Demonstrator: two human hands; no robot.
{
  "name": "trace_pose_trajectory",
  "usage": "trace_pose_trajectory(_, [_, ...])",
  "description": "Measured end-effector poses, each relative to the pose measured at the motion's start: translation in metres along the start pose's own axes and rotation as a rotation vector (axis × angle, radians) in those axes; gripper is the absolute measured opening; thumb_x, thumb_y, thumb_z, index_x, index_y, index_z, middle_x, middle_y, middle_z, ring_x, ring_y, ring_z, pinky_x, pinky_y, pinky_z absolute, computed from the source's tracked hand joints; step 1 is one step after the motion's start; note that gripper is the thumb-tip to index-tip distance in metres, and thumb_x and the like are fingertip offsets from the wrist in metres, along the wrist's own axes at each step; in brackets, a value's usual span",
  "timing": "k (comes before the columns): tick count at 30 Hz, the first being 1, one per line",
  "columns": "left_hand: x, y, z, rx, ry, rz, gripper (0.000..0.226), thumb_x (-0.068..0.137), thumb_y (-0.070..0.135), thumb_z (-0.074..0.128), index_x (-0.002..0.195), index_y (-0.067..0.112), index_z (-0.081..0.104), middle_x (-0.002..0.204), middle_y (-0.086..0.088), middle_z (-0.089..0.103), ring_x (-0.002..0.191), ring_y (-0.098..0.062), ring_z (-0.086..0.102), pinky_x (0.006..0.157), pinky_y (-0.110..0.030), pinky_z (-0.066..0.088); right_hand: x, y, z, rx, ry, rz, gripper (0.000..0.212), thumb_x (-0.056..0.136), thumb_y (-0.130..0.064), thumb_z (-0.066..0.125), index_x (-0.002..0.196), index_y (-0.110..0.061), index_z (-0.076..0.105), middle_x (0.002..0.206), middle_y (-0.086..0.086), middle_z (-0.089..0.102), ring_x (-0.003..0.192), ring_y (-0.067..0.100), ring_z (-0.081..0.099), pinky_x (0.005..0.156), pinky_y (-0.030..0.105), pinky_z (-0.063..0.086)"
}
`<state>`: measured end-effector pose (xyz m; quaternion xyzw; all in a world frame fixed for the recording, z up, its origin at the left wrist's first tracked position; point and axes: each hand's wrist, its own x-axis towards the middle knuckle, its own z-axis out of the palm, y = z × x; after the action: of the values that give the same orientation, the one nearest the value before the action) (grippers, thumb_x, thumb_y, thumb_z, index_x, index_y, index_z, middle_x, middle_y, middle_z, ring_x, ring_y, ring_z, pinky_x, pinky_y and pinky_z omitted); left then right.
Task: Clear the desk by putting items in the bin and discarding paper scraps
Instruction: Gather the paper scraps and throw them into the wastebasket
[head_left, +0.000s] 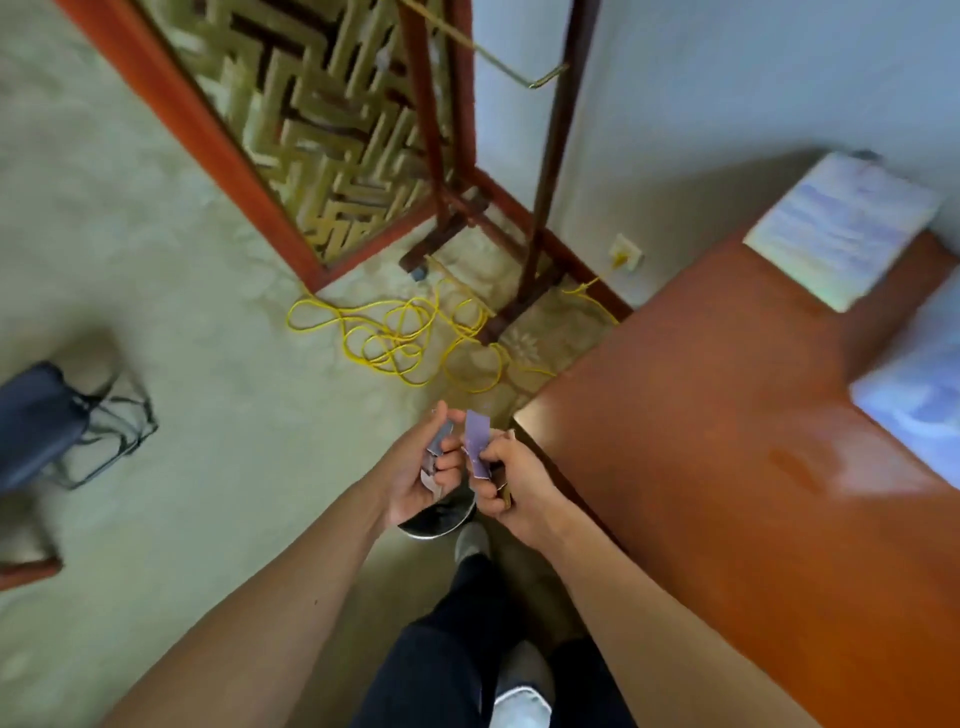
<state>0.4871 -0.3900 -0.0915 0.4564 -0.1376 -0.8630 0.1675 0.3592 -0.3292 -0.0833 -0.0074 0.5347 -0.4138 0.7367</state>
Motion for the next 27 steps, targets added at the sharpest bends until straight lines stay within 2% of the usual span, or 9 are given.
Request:
trace_pose_trajectory(2, [0.013, 0.001, -0.031, -0.048, 0.07, 0.012, 0.03, 0.097, 0.045, 0.044, 0.087, 0.018, 0.053, 0.061, 0.003, 0.033, 0.044, -0.007, 0.029, 0.041, -0.017, 0.024, 0.035, 0.018, 0.008, -0.017, 0.08, 0.063, 0.024, 0.09, -0.002, 0.03, 0.084, -0.014, 0.05, 0.058, 0.002, 0.038, 0.04, 0.01, 0.029, 0.035, 0.017, 0.017])
trace_pose_trajectory(5, [0.044, -0.006, -0.079, -0.097, 0.223, 0.022, 0.027, 0.098, 0.042, 0.044, 0.091, 0.017, 0.053, 0.062, 0.003, 0.032, 0.044, -0.007, 0.029, 0.038, -0.017, 0.023, 0.092, 0.048, 0.007, -0.082, 0.206, 0.137, 0.023, 0.088, 0.001, 0.032, 0.079, -0.02, 0.035, 0.061, 0.003, 0.037, 0.042, 0.011, 0.031, 0.039, 0.018, 0.017])
trace_pose_trajectory(10, [0.111, -0.039, -0.156, -0.025, 0.498, -0.008, 0.024, 0.097, 0.038, 0.051, 0.091, 0.015, 0.057, 0.06, 0.003, 0.035, 0.043, -0.007, 0.03, 0.038, -0.017, 0.022, 0.187, 0.097, -0.012, -0.191, 0.394, 0.233, 0.021, 0.087, 0.002, 0.037, 0.079, -0.018, 0.04, 0.06, 0.004, 0.04, 0.041, 0.013, 0.035, 0.04, 0.018, 0.019])
trace_pose_trajectory(15, [0.191, -0.081, -0.228, -0.003, 0.607, -0.067, 0.022, 0.094, 0.035, 0.059, 0.089, 0.013, 0.064, 0.059, 0.001, 0.041, 0.046, -0.008, 0.036, 0.038, -0.018, 0.033, 0.283, 0.15, -0.042, -0.278, 0.452, 0.369, 0.021, 0.09, 0.001, 0.036, 0.078, -0.016, 0.042, 0.063, 0.006, 0.042, 0.046, 0.016, 0.036, 0.039, 0.018, 0.023])
trace_pose_trajectory(19, [0.245, -0.115, -0.274, 0.031, 0.636, -0.116, 0.024, 0.093, 0.037, 0.061, 0.087, 0.014, 0.064, 0.057, 0.002, 0.044, 0.049, -0.009, 0.042, 0.05, -0.023, 0.04, 0.344, 0.191, -0.064, -0.336, 0.489, 0.427, 0.021, 0.094, -0.003, 0.036, 0.085, -0.016, 0.049, 0.067, 0.007, 0.045, 0.047, 0.016, 0.036, 0.042, 0.02, 0.026])
trace_pose_trajectory(21, [0.263, -0.128, -0.288, 0.015, 0.631, -0.139, 0.029, 0.094, 0.041, 0.058, 0.09, 0.013, 0.064, 0.054, 0.005, 0.054, 0.047, -0.008, 0.051, 0.055, -0.025, 0.043, 0.365, 0.207, -0.073, -0.358, 0.515, 0.447, 0.02, 0.095, -0.004, 0.035, 0.09, -0.015, 0.051, 0.067, 0.008, 0.045, 0.046, 0.016, 0.035, 0.046, 0.024, 0.025])
trace_pose_trajectory(23, [0.275, -0.135, -0.296, -0.01, 0.62, -0.173, 0.036, 0.095, 0.048, 0.052, 0.101, 0.014, 0.062, 0.065, 0.005, 0.064, 0.055, -0.007, 0.059, 0.06, -0.024, 0.047, 0.38, 0.219, -0.08, -0.365, 0.536, 0.479, 0.018, 0.096, -0.005, 0.037, 0.096, -0.013, 0.053, 0.068, 0.008, 0.048, 0.048, 0.017, 0.036, 0.048, 0.026, 0.028])
trace_pose_trajectory(25, [0.279, -0.136, -0.296, -0.019, 0.605, -0.212, 0.042, 0.095, 0.056, 0.043, 0.109, 0.02, 0.059, 0.082, 0.004, 0.063, 0.074, -0.011, 0.058, 0.079, -0.029, 0.045, 0.388, 0.225, -0.083, -0.374, 0.517, 0.502, 0.015, 0.095, -0.01, 0.047, 0.108, -0.011, 0.054, 0.075, 0.008, 0.055, 0.058, 0.018, 0.045, 0.054, 0.027, 0.039])
trace_pose_trajectory(27, [0.279, -0.135, -0.292, -0.045, 0.593, -0.246, 0.048, 0.095, 0.061, 0.036, 0.121, 0.026, 0.056, 0.093, 0.003, 0.06, 0.086, -0.015, 0.056, 0.087, -0.034, 0.037, 0.392, 0.225, -0.086, -0.417, 0.438, 0.54, 0.051, 0.09, -0.024, 0.061, 0.136, -0.017, 0.042, 0.104, 0.01, 0.058, 0.089, 0.024, 0.056, 0.073, 0.037, 0.049])
